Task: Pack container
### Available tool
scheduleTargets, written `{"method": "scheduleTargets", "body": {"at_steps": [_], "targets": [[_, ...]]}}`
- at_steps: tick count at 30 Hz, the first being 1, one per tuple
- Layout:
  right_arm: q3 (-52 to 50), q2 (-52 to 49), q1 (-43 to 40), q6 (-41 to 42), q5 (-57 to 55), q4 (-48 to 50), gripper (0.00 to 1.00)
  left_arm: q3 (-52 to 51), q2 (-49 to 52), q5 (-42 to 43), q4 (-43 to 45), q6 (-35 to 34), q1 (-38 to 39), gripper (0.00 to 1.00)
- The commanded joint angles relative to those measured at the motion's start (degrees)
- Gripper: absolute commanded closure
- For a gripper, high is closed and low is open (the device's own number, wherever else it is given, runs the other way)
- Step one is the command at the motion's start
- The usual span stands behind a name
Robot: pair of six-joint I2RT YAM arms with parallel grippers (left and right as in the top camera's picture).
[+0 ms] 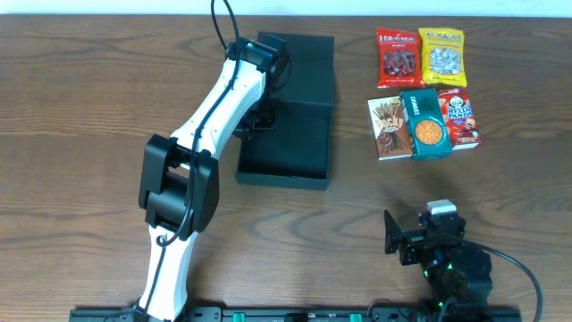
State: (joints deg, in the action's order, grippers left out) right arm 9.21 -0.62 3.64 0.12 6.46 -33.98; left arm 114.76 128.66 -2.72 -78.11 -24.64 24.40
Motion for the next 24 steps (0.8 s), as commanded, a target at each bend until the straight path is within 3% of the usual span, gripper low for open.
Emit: {"method": "scheduleTargets", "body": {"at_steps": [1, 8, 11, 15, 24], "targets": [[-0.4, 0.3, 0.7, -1.0, 0.0, 0.0, 0.01, -0.3, -1.5, 1.3, -0.9, -2.5, 0.0, 0.90], [-0.4, 0.3, 0.7, -1.0, 0.0, 0.0, 0.00, -0.3, -1.5, 1.2, -0.8, -3.9, 0.0, 0.90], [-0.4, 0.3, 0.7, -1.0, 0.0, 0.0, 0.01, -0.3, -1.5, -1.0, 0.0, -3.8, 0.0, 0.83], [-0.4, 0.3, 0.7, -1.0, 0.0, 0.0, 0.01, -0.3, -1.5, -4.3, 1.3, -3.6, 0.0, 0.83], [-0.4, 0.3, 0.7, -1.0, 0.0, 0.0, 0.01, -0.3, -1.5, -4.4, 4.1, 1.1, -0.1, 0.81]]}}
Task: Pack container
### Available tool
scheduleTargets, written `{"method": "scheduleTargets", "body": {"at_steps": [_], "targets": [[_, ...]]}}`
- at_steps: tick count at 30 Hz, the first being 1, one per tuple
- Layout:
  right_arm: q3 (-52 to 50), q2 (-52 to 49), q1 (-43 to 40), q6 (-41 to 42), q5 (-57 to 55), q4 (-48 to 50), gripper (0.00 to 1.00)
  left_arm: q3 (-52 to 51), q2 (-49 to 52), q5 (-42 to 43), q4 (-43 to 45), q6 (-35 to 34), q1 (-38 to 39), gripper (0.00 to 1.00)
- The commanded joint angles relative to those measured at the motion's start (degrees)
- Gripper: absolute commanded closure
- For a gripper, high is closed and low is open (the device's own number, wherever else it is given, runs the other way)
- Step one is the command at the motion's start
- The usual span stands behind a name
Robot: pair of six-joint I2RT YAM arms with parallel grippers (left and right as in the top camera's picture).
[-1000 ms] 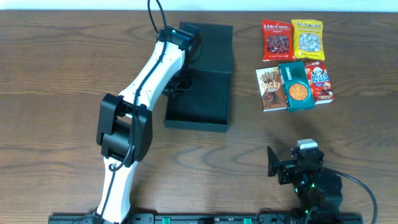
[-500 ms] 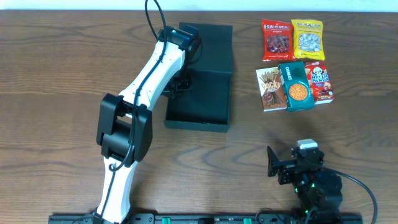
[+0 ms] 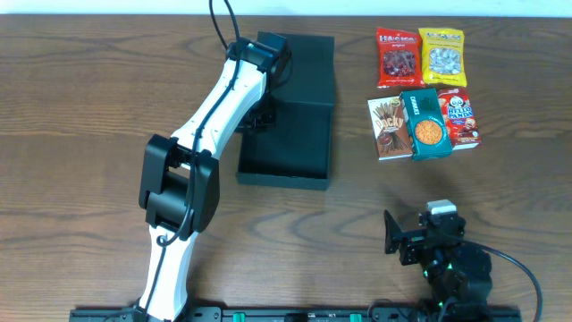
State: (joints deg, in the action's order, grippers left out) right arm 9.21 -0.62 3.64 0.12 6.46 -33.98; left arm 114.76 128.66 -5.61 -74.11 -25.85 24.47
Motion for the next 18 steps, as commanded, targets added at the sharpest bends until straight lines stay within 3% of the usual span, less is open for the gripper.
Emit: {"method": "scheduleTargets", "body": {"at_steps": [1, 7, 18], "targets": [[-0.4, 0.3, 0.7, -1.0, 0.0, 0.0, 0.01, -0.3, -1.5, -1.6, 0.1, 2.8, -0.2, 0.81], [-0.4, 0.3, 0.7, -1.0, 0.0, 0.0, 0.01, -2.3, -1.5, -4.4, 2.2, 4.0, -0.7, 0.80], [-0.4, 0.3, 0.7, -1.0, 0.0, 0.0, 0.01, -5.1, -1.5, 2.1, 4.4, 3.9, -2.9, 0.92]]}}
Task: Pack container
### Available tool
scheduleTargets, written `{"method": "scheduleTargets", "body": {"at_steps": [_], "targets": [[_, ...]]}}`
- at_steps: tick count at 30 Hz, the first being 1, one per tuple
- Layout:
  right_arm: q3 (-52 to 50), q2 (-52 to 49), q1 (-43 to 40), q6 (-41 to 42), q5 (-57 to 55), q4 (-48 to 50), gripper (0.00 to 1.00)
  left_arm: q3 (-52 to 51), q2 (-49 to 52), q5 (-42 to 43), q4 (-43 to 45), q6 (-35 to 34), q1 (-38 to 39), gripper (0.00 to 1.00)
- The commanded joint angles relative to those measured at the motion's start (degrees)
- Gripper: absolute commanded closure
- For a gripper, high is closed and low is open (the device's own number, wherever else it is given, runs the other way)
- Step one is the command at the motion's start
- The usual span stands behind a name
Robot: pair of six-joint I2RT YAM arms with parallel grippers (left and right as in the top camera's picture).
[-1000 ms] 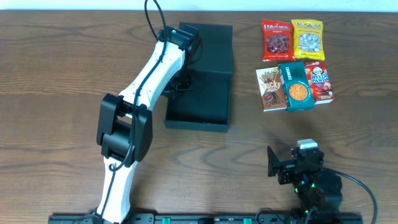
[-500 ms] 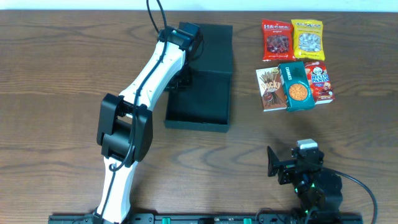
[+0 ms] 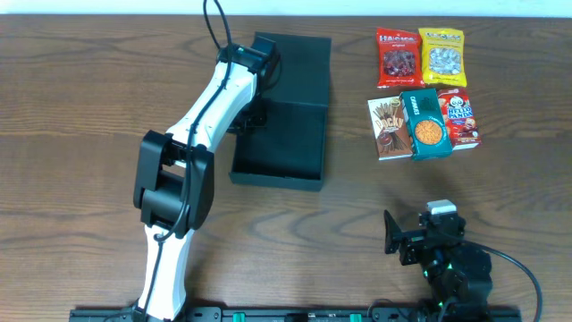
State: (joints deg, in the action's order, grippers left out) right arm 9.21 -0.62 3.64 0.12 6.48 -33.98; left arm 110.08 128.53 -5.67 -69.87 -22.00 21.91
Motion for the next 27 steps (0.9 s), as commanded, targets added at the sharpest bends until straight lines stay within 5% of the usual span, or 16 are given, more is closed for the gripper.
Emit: {"method": "scheduleTargets", "body": {"at_steps": [1, 6, 8, 14, 27], "targets": [[-0.4, 0.3, 0.7, -1.0, 0.0, 0.0, 0.01, -0.4, -1.3, 2.8, 0.3, -0.1, -0.3, 0.92], [-0.4, 0.3, 0.7, -1.0, 0.0, 0.0, 0.01, -0.4, -1.3, 4.2, 0.3, -0.9, -0.3, 0.92], [-0.4, 0.3, 0.7, -1.0, 0.0, 0.0, 0.01, -0.4, -1.3, 4.2, 0.3, -0.9, -0.3, 0.78], [-0.4, 0.3, 0.7, -1.0, 0.0, 0.0, 0.01, -0.4, -1.4, 4.2, 0.6, -0.9, -0.3, 0.63], [-0.4, 0.3, 0.7, -1.0, 0.0, 0.0, 0.01, 4.1, -4.2, 6.8, 0.9, -0.7, -0.3, 0.52]]}}
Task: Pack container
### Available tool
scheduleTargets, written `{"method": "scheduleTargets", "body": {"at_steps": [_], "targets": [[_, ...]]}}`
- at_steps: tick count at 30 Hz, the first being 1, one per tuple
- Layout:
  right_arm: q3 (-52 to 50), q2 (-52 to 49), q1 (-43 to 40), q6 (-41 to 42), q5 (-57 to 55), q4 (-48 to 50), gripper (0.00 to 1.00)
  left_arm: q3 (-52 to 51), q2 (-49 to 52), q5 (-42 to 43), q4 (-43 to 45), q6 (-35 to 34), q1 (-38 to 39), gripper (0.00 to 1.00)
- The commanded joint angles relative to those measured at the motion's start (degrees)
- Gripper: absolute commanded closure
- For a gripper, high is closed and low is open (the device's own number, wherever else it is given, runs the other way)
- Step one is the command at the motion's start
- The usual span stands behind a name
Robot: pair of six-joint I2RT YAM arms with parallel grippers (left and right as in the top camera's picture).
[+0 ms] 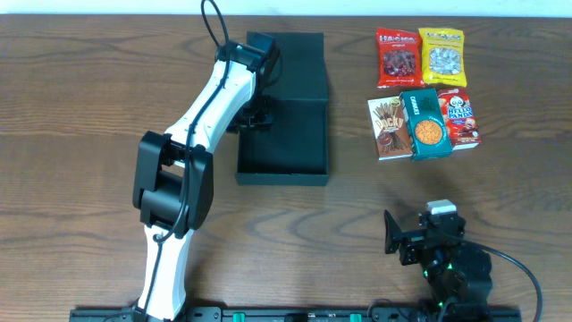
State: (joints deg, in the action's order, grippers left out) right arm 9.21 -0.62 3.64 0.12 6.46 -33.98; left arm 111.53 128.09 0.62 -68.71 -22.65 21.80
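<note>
A black open container (286,134) with its lid raised at the far end lies at the table's middle back in the overhead view. My left gripper (257,112) is at the container's left wall; its fingers are hidden under the wrist, so its state does not show. Several snack packs lie at the back right: a red bag (398,58), a yellow bag (441,55), a Pocky box (388,128) and a teal box (426,123) lying across the others. My right gripper (393,234) rests near the front edge, apart from everything, its jaws unclear.
A red-and-white snack pack (459,116) lies beside the teal box. The left arm (192,152) stretches diagonally from the front left to the container. The right arm's base (451,268) sits at the front right.
The container has swung back a little to the right and sits squarer on the table. The left gripper stays at its left wall. The right arm has not moved.
The left gripper was at the container's left wall from the oldest moment. The container then shifted left and tilted slightly with the gripper, and now it stands a bit straighter. Snacks and right arm stayed in place throughout.
</note>
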Motion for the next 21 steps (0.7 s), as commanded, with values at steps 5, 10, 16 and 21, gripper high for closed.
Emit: {"method": "scheduleTargets", "body": {"at_steps": [5, 10, 16, 21], "targets": [[-0.4, 0.3, 0.7, -1.0, 0.0, 0.0, 0.01, 3.5, -8.6, 0.3, 0.3, 0.0, -0.2, 0.51], [-0.4, 0.3, 0.7, -1.0, 0.0, 0.0, 0.01, 3.5, -14.6, -2.7, 1.9, 2.1, -0.2, 0.43], [-0.4, 0.3, 0.7, -1.0, 0.0, 0.0, 0.01, 3.5, -19.3, -4.5, 3.4, 5.0, -0.8, 0.37], [-0.4, 0.3, 0.7, -1.0, 0.5, 0.4, 0.01, 3.5, -20.0, -4.4, 3.7, 5.6, -2.3, 0.33]]}}
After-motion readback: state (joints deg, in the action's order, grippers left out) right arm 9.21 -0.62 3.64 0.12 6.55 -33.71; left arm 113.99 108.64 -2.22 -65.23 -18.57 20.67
